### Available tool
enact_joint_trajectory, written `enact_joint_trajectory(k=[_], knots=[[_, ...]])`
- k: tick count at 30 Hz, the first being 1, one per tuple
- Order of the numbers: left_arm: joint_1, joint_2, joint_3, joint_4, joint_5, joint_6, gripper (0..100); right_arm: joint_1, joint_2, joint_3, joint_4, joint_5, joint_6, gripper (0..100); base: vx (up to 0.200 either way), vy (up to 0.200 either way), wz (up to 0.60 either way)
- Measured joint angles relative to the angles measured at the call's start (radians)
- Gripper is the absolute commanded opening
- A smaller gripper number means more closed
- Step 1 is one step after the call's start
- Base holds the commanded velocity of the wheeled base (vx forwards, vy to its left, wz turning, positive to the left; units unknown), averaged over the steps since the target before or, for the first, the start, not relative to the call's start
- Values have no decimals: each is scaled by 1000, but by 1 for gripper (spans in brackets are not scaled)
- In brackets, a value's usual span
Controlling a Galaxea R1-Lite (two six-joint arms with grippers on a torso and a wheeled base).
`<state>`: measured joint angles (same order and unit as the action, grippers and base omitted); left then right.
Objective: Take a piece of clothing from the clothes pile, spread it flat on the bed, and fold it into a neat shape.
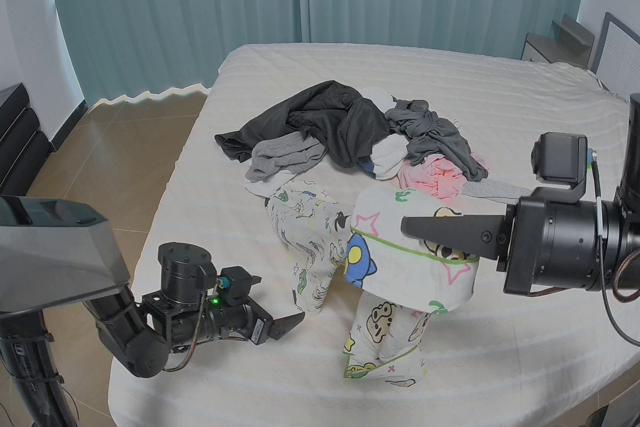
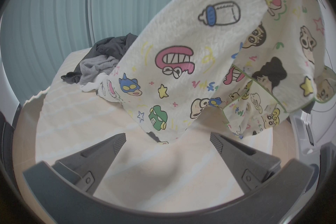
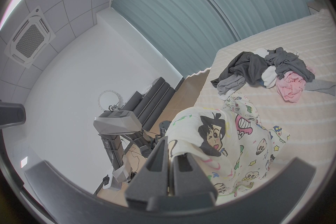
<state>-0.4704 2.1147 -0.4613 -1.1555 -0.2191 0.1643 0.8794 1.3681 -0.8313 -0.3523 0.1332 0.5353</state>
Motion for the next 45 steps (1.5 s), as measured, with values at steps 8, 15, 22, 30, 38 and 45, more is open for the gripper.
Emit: enact_joint_trajectory(k=[8, 15, 22, 30, 38, 45], knots=[[-42, 104, -92, -74, 66, -84, 100, -1, 2, -3, 0, 0, 1, 0, 0, 0, 0], [-54, 186, -144, -140, 77, -97, 100, -3, 3, -5, -1, 0, 2, 0, 0, 0, 0], [-69, 258, -217, -194, 80, -150, 100, -4, 2, -8, -2, 0, 2, 0, 0, 0, 0], [-89, 313, -298, -206, 129, -200, 100, -8, 2, -10, -2, 0, 1, 0, 0, 0, 0], [-89, 391, -409, -219, 219, -210, 100, -13, -3, -10, -1, 0, 1, 0, 0, 0, 0], [-81, 420, -443, -217, 221, -212, 0, -29, -28, -2, 27, 0, 2, 0, 0, 0, 0]])
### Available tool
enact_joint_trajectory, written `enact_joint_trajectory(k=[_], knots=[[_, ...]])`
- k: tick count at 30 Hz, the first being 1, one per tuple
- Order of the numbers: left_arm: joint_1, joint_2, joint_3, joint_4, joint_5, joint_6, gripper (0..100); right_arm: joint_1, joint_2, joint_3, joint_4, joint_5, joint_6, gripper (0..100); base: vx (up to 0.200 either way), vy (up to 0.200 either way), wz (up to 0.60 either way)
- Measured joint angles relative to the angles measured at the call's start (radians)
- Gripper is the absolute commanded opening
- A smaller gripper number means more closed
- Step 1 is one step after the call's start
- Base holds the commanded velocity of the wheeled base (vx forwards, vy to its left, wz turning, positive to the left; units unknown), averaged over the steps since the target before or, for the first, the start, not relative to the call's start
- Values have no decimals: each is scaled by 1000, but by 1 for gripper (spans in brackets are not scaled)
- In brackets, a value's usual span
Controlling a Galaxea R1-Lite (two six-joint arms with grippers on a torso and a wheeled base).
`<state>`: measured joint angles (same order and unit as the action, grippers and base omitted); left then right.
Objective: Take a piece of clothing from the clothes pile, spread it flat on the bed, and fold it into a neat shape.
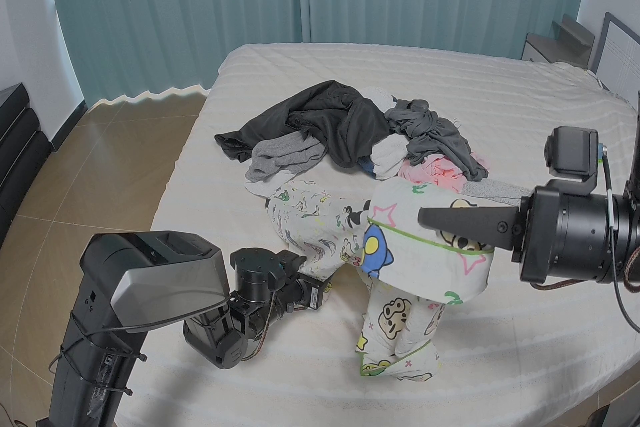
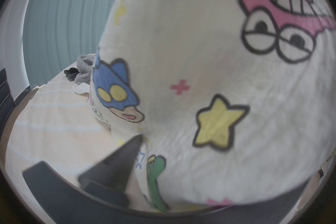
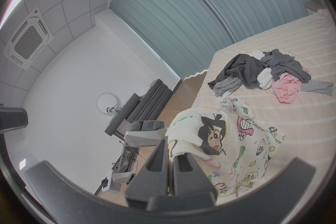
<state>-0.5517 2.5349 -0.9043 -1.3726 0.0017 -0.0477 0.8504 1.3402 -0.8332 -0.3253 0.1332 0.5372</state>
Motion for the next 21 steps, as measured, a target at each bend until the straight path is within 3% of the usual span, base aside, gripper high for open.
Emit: enact_joint_trajectory(k=[10, 21], knots=[[11, -43, 86, -16, 39, 0, 0, -55, -43, 32, 11, 2, 4, 0, 0, 0, 0], [62, -269, 298, -155, 70, 4, 0, -146, -89, 89, 11, 7, 3, 0, 0, 0, 0]])
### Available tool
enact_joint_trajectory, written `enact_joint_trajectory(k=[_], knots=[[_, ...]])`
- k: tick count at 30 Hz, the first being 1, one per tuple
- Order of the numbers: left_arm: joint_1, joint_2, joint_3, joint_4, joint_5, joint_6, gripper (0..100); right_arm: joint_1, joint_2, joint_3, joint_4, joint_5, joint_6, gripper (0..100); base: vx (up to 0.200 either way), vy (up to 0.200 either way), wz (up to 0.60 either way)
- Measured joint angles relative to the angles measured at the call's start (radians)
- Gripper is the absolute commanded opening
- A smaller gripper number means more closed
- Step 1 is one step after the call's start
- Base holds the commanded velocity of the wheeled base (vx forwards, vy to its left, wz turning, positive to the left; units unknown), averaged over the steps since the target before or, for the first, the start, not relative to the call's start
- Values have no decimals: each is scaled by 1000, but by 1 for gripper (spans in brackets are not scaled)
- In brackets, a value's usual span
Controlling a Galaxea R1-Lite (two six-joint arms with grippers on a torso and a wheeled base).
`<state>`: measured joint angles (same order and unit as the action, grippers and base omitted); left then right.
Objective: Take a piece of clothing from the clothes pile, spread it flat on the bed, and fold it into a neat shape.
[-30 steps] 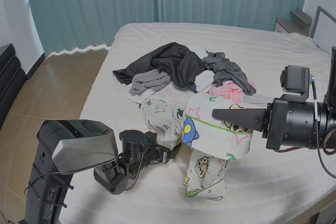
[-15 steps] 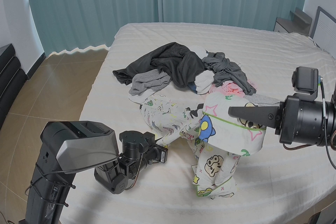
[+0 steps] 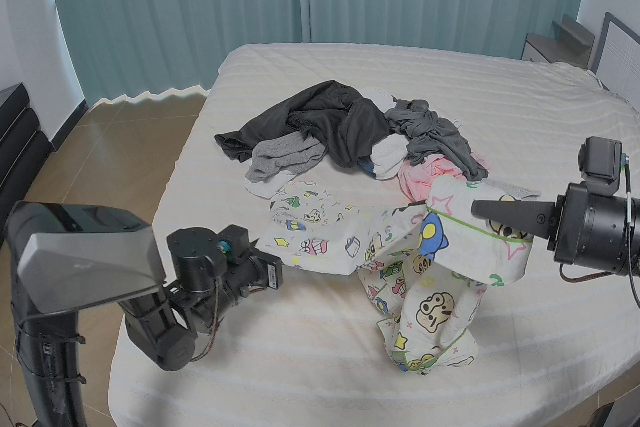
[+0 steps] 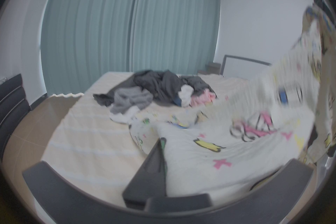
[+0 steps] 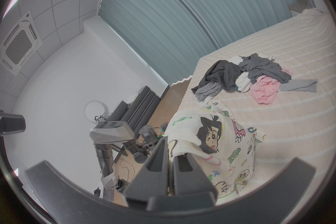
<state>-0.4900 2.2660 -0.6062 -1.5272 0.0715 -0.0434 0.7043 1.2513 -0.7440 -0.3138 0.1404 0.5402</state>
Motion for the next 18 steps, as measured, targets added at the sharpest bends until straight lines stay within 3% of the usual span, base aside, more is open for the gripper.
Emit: enact_joint_trajectory(k=[7, 13, 18], knots=[[36, -187, 53, -25, 34, 3, 0, -54, -30, 9, -3, 0, -7, 0, 0, 0, 0], [49, -330, 0, -24, 54, 23, 0, -76, -41, -23, -10, 0, -53, 0, 0, 0, 0], [52, -434, -50, 81, 66, 40, 0, -92, -46, -77, -13, 0, -67, 0, 0, 0, 0]])
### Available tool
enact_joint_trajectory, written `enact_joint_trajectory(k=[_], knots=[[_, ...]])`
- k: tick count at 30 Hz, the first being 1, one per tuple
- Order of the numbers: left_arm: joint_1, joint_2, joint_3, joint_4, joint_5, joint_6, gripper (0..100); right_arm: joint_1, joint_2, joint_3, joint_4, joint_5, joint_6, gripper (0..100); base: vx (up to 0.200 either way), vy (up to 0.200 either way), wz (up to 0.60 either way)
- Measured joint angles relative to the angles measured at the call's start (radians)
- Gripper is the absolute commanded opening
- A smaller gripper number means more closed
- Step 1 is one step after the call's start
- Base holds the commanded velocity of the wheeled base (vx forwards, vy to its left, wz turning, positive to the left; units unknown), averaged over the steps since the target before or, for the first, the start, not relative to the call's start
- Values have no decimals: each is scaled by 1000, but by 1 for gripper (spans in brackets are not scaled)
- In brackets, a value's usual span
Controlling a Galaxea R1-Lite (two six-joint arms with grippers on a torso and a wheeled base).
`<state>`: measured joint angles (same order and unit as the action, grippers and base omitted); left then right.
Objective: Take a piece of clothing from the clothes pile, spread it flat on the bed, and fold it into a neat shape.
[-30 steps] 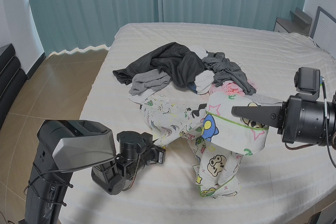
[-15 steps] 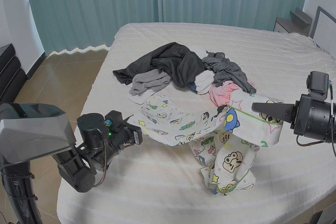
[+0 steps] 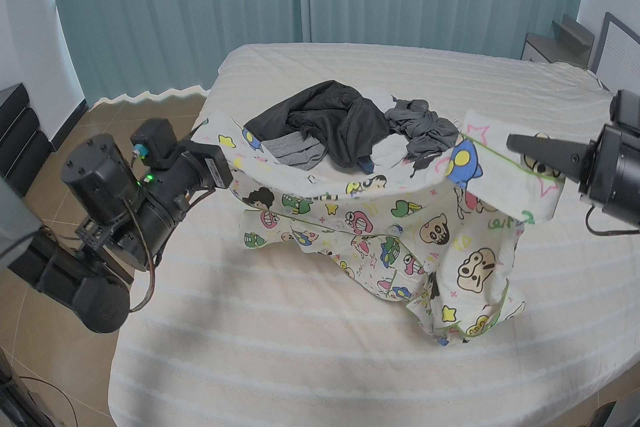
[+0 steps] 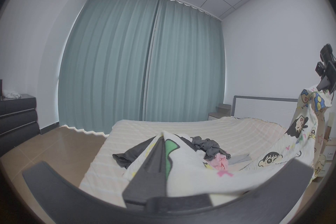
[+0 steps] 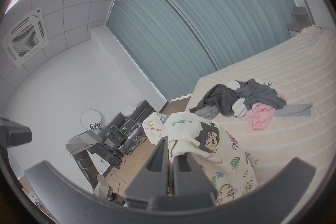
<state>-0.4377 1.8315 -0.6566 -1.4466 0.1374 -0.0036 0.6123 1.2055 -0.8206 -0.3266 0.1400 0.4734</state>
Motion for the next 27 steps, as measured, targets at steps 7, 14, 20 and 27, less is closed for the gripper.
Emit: enact_joint_trajectory(k=[7, 14, 20, 27], knots=[[-6, -149, -97, 186, 39, 9, 0, -25, -16, -88, 5, 1, -8, 0, 0, 0, 0], [-34, -264, -155, 284, 78, 42, 0, -31, -52, -122, 9, 4, -19, 0, 0, 0, 0], [-97, -319, -161, 290, 127, 73, 0, -26, -88, -125, 3, 43, -20, 0, -100, 0, 0], [-114, -342, -157, 290, 133, 78, 0, -24, -118, -125, 1, 50, -20, 0, -200, 0, 0]])
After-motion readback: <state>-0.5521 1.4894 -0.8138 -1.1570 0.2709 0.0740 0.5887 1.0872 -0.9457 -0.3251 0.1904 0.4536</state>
